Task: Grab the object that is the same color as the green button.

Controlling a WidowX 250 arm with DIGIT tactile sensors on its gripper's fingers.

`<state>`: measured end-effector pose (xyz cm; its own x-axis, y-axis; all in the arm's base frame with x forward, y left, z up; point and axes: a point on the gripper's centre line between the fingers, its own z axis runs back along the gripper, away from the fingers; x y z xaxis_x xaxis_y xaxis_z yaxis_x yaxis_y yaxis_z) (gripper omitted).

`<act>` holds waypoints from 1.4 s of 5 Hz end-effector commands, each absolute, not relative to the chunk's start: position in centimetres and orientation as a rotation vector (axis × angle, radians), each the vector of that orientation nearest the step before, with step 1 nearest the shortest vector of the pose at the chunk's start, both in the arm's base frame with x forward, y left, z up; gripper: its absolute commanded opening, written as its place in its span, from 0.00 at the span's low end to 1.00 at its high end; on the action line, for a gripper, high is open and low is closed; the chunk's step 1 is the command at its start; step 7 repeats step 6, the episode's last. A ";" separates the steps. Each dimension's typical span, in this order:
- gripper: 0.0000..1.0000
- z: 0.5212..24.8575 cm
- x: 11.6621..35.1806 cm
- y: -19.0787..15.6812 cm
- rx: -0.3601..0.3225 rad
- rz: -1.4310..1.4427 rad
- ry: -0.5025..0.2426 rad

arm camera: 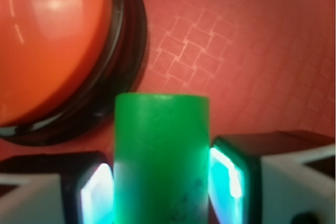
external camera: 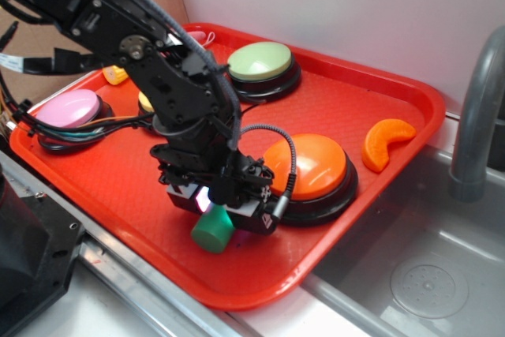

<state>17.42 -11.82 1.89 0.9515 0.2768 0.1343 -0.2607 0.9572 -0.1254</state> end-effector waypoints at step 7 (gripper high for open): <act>0.00 17.2 20.0 2.2 -0.049 0.196 -0.151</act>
